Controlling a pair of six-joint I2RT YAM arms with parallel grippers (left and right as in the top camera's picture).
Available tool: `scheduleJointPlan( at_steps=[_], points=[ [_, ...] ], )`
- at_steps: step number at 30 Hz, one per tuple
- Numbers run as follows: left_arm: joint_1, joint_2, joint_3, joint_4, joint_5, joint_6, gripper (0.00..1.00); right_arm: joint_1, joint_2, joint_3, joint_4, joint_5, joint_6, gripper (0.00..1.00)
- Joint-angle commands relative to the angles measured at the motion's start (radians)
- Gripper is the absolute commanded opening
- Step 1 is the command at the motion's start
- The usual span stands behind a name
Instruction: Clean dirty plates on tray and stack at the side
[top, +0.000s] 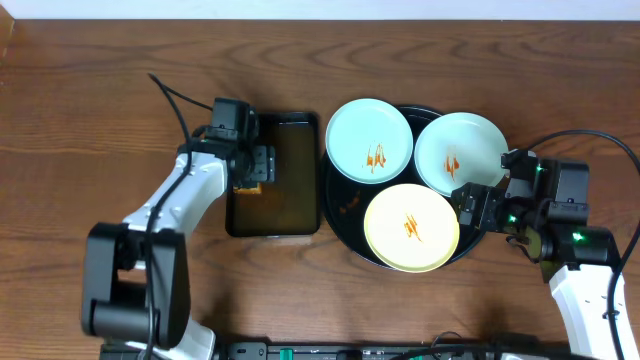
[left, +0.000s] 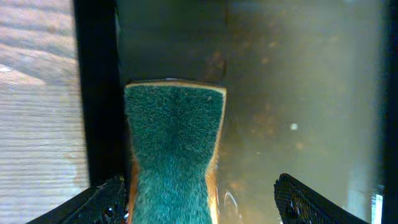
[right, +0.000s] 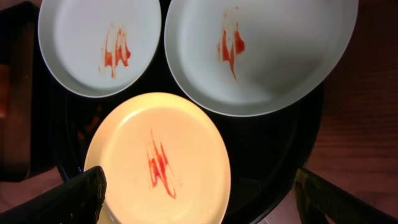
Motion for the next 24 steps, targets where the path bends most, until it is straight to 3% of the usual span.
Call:
scheduleJointPlan(
  at_steps=[1, 6, 11, 14, 24],
  points=[
    [-0.001, 0.035, 0.011, 0.003, -0.012, -0.005, 0.78, 0.009, 0.003, 0.019, 0.002, -0.007, 0.003, 0.94],
    [-0.001, 0.058, 0.011, 0.006, -0.003, -0.005, 0.76, 0.009, 0.003, 0.019, 0.003, -0.007, 0.003, 0.94],
    [-0.001, 0.074, 0.011, 0.006, -0.002, -0.005, 0.42, 0.009, 0.003, 0.019, 0.005, -0.003, 0.003, 0.93],
    [-0.001, 0.074, 0.011, 0.003, -0.002, -0.021, 0.09, 0.009, 0.003, 0.019, 0.003, 0.011, 0.003, 0.93],
    [-0.013, 0.074, 0.011, -0.052, 0.005, -0.028, 0.07, 0.008, 0.003, 0.019, -0.021, 0.053, 0.004, 0.93]
  ],
)
